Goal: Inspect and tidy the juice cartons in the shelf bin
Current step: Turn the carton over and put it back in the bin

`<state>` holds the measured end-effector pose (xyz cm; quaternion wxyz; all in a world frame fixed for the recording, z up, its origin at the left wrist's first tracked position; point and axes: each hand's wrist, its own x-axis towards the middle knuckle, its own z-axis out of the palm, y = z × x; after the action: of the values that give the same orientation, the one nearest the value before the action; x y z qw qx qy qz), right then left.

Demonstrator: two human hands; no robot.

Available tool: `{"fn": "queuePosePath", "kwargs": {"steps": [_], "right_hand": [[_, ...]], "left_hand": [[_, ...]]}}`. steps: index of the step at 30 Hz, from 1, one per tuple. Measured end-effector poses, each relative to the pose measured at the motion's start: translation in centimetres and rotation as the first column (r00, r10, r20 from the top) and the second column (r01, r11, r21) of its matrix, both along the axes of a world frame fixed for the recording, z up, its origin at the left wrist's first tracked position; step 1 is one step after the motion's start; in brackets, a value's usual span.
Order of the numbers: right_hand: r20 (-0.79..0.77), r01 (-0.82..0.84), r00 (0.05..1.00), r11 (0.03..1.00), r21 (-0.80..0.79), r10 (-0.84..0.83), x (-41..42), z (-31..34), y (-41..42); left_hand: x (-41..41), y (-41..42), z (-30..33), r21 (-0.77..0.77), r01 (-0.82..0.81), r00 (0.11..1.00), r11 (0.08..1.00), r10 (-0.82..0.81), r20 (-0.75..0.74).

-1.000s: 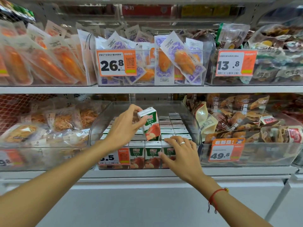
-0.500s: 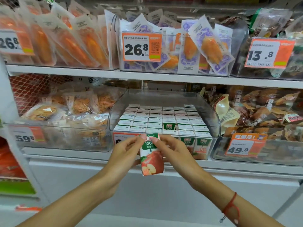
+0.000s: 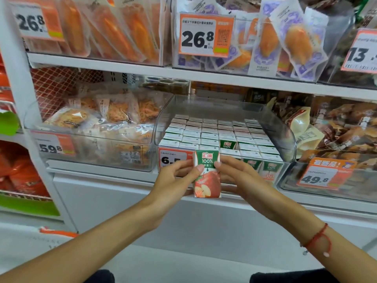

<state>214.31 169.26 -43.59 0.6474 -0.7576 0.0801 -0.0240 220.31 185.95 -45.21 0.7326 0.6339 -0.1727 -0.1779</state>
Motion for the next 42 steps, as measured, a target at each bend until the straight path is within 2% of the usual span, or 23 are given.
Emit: {"fn": "queuePosePath", "kwargs": {"steps": [2, 4, 8, 12, 16, 18, 23, 28, 34, 39, 42], "right_hand": [[-0.034, -0.123, 0.992, 0.992, 0.004, 0.123, -0.4, 0.2, -0.5], [-0.022, -0.156, 0.988, 0.988, 0.006, 0.156, -0.7, 0.2, -0.6], [0.042, -0.083, 0.995, 0.996, -0.041, 0.085, -0.8, -0.2, -0.6], [0.087, 0.039, 0.996, 0.980, -0.197, -0.023, -0.9, -0.6, -0.2], [0.193, 0.186, 0.975, 0.875, -0.447, -0.108, -1.0, -0.9, 0.7], [0.193, 0.177, 0.977, 0.855, -0.487, -0.092, -1.0, -0.9, 1.0], [0.089, 0.049, 0.996, 0.957, -0.286, -0.024, -0.7, -0.5, 0.5], [0.048, -0.075, 0.995, 0.982, -0.171, 0.085, -1.0, -0.1, 0.2], [0.048, 0.020, 0.999, 0.989, -0.150, -0.013, -0.7, -0.1, 0.2], [-0.005, -0.205, 0.979, 0.977, -0.052, 0.205, -1.0, 0.7, -0.5], [0.047, -0.154, 0.987, 0.988, 0.011, 0.153, -1.1, 0.6, -0.3]], "left_hand": [[0.3, 0.1, 0.0, 0.000, -0.012, 1.000, 1.000, 0.012, 0.012], [0.5, 0.2, 0.0, -0.003, -0.015, 1.000, 1.000, 0.015, 0.016], [0.6, 0.3, -0.1, 0.033, -0.013, 0.997, 0.999, 0.010, 0.073], [1.1, 0.4, -0.5, 0.114, -0.131, 0.975, 0.985, 0.107, 0.195], [1.0, -0.2, -0.6, 0.127, -0.138, 0.985, 0.982, 0.122, 0.124], [1.0, -0.3, -0.6, 0.145, -0.121, 0.989, 0.982, 0.107, 0.102], [1.3, 0.1, -0.3, 0.165, -0.038, 0.997, 0.986, 0.027, 0.068], [1.4, 1.1, 0.4, 0.180, 0.159, 0.987, 0.971, -0.163, 0.007], [0.9, 1.0, 0.8, 0.126, 0.185, 0.980, 0.975, -0.192, 0.046], [0.6, 0.6, 1.1, 0.052, 0.156, 0.985, 0.986, -0.159, 0.069], [0.5, 0.6, 1.0, 0.056, 0.137, 0.987, 0.989, -0.141, 0.080]]}}
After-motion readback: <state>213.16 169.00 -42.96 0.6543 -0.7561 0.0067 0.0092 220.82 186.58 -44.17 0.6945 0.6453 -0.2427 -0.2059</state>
